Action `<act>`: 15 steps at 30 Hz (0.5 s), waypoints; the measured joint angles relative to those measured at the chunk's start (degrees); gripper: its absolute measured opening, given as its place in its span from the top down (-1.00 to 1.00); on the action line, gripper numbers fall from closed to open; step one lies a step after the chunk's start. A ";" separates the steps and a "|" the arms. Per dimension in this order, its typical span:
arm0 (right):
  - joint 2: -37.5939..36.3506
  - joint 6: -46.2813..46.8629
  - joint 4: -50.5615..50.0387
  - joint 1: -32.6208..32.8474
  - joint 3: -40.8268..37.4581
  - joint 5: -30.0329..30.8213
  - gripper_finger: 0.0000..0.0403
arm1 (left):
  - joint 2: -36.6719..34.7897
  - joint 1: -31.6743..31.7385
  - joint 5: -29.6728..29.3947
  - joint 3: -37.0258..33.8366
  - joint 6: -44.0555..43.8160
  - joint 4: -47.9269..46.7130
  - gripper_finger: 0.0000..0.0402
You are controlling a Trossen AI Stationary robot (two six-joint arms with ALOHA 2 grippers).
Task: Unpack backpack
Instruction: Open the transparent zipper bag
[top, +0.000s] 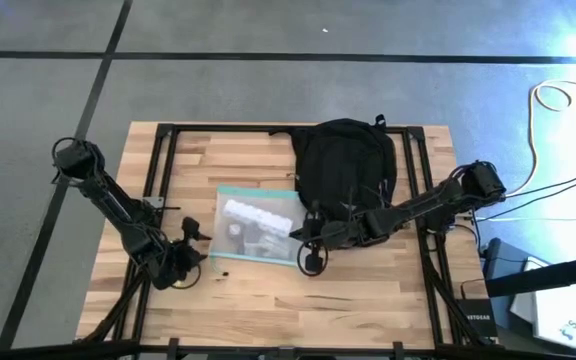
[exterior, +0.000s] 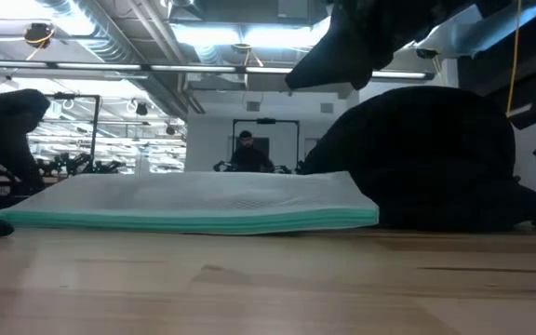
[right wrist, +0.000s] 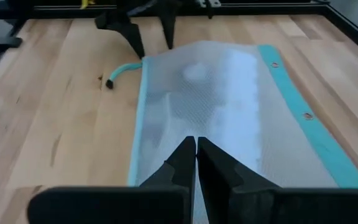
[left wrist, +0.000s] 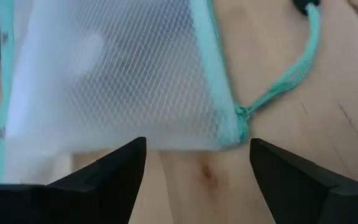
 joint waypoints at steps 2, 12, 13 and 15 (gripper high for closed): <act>0.00 0.05 0.04 -0.04 0.00 0.24 1.00 | 0.84 0.02 0.11 0.02 1.41 0.81 -0.36; -0.02 0.05 0.10 0.01 0.00 0.29 1.00 | 2.47 2.30 0.50 0.61 0.13 1.01 -0.36; 0.00 0.05 0.10 0.01 0.00 0.29 1.00 | 2.47 2.48 0.59 0.61 0.09 1.02 -0.36; 0.00 0.05 0.04 0.01 0.00 0.29 1.00 | 2.49 2.60 0.60 0.59 0.03 0.96 -0.36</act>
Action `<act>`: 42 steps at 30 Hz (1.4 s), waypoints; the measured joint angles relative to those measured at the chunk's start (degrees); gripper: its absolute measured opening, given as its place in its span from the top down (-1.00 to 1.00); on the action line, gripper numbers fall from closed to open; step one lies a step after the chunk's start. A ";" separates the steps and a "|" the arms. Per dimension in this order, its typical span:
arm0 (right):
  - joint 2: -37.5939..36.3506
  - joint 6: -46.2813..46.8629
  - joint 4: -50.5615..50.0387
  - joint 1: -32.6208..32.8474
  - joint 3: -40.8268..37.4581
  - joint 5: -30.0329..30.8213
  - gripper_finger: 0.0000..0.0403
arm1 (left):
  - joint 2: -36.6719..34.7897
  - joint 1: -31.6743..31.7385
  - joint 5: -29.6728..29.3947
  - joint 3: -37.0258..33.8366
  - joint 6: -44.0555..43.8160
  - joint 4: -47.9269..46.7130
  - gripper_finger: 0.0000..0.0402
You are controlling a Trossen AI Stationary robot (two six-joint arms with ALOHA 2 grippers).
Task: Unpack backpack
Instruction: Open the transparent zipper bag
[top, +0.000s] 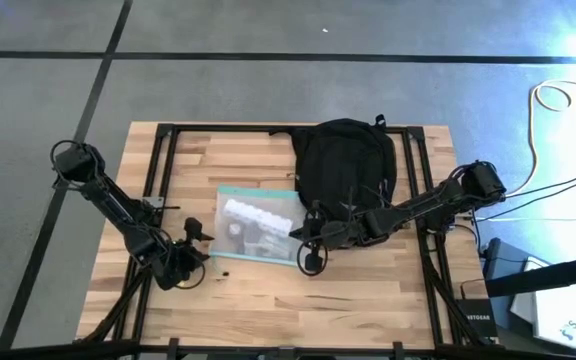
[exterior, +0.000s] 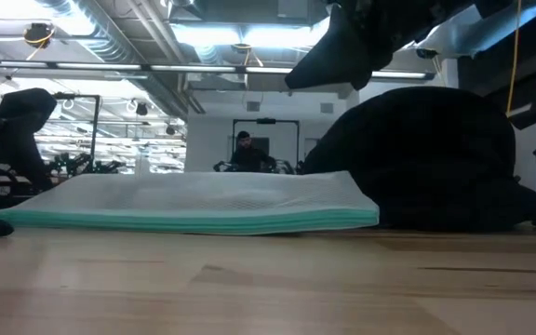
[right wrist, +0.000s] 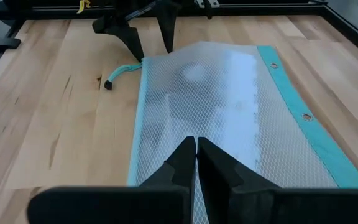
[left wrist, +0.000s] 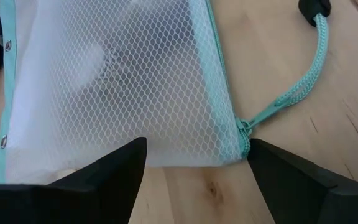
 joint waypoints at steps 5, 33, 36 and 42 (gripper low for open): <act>0.00 0.00 0.01 0.01 0.00 -0.02 1.00 | 0.04 0.00 -0.07 -0.01 -0.04 -0.07 -0.34; 6.80 2.19 14.08 0.74 1.69 -16.46 0.96 | 0.22 8.05 3.41 9.71 6.18 9.28 1.00; 10.01 1.47 13.80 1.53 5.21 -16.93 0.82 | 0.22 11.14 3.29 12.59 7.64 9.46 1.00; 17.13 -1.41 9.67 3.16 16.06 -17.08 0.29 | 0.15 15.86 3.74 16.66 10.71 14.73 1.00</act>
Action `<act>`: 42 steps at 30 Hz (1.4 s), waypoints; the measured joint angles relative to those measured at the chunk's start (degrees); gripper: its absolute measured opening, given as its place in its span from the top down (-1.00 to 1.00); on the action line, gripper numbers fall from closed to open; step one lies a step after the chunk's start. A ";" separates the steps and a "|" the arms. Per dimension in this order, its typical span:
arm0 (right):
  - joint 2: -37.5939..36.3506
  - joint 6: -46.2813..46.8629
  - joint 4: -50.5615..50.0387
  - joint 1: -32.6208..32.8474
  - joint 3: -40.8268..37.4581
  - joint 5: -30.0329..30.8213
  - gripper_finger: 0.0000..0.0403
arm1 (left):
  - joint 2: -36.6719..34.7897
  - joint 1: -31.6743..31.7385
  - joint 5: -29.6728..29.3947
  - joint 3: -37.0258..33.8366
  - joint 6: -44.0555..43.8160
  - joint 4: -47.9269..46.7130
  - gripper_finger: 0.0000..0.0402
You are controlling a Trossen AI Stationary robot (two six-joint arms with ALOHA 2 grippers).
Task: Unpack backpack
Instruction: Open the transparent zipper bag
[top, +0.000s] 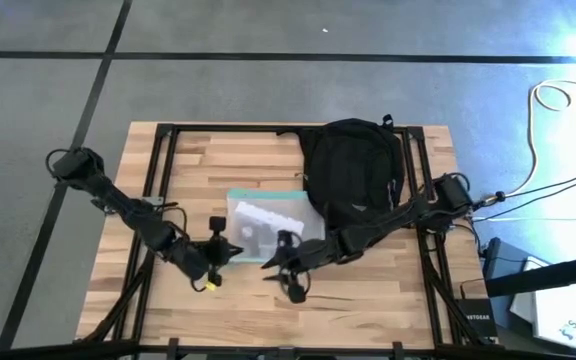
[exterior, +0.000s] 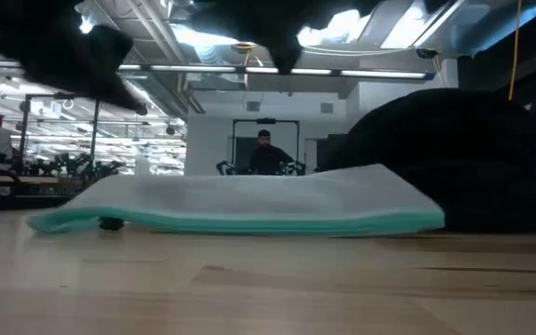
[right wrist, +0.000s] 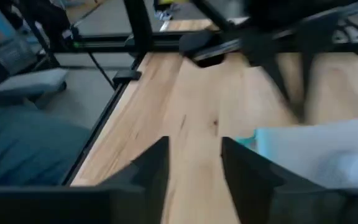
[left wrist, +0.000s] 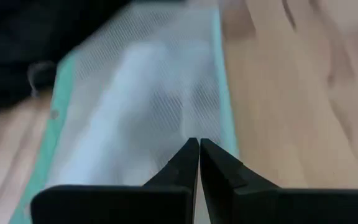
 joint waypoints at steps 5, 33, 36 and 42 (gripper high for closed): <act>3.94 -0.08 -7.16 -0.16 6.01 -0.09 -0.05 | -0.02 2.02 2.06 1.93 3.04 3.46 1.00; 5.23 0.21 -11.51 -0.16 6.28 -1.83 -0.04 | 0.33 -7.22 9.77 -7.23 -2.99 -11.30 0.05; 5.20 0.22 -11.58 -0.16 6.28 -1.83 -0.04 | 0.37 -6.36 8.14 -8.07 -0.29 -9.90 -0.25; 5.20 0.21 -11.61 -0.16 6.28 -1.78 -0.04 | 0.44 -5.29 9.28 -9.70 3.08 -9.64 -0.29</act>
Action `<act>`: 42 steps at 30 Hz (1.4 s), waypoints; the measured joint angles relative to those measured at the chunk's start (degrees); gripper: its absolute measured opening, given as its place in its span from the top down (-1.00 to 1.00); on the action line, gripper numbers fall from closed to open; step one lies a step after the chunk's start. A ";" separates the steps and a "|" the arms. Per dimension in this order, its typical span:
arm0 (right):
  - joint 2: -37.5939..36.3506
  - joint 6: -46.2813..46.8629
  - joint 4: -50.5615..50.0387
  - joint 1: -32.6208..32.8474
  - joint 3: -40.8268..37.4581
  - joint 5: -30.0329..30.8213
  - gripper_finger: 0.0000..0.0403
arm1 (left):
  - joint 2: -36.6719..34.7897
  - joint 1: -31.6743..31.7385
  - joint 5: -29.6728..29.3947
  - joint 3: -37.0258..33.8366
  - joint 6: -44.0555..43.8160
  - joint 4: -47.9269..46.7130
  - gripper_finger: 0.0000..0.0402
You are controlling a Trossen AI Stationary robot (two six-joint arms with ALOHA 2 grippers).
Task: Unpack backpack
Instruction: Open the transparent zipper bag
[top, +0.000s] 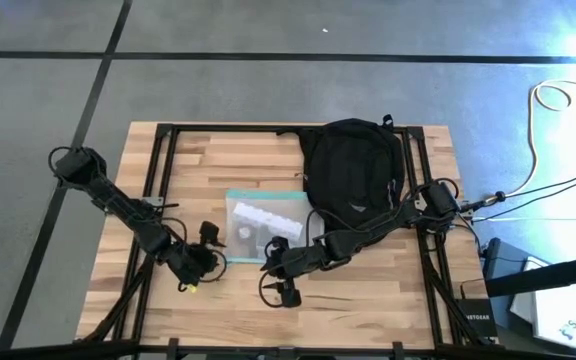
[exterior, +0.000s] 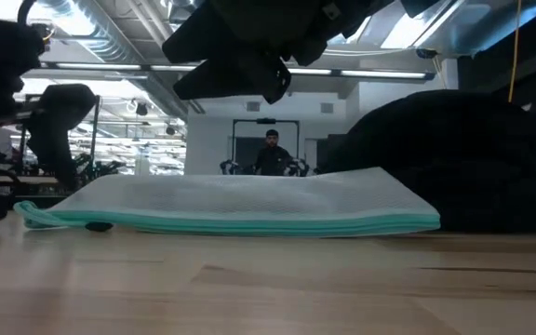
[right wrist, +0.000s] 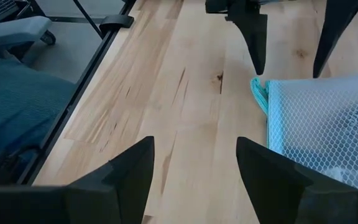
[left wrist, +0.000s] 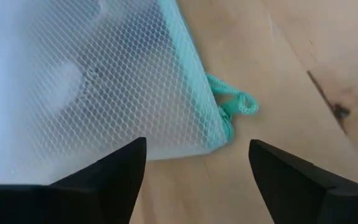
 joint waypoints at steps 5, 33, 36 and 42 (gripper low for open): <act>0.00 -0.04 -0.02 0.00 0.00 0.30 -0.04 | 0.00 0.75 0.72 -1.67 -0.48 8.12 -0.13; -0.04 0.07 0.11 0.00 0.00 0.48 -0.04 | 7.96 2.43 3.79 -2.41 2.94 9.43 0.56; -0.04 0.07 0.15 0.00 0.00 0.50 -0.04 | 7.96 2.39 3.88 -2.39 1.48 8.34 0.67; -0.04 0.07 0.22 0.00 0.00 0.54 -0.04 | 7.96 2.39 3.81 -2.41 1.01 7.92 0.81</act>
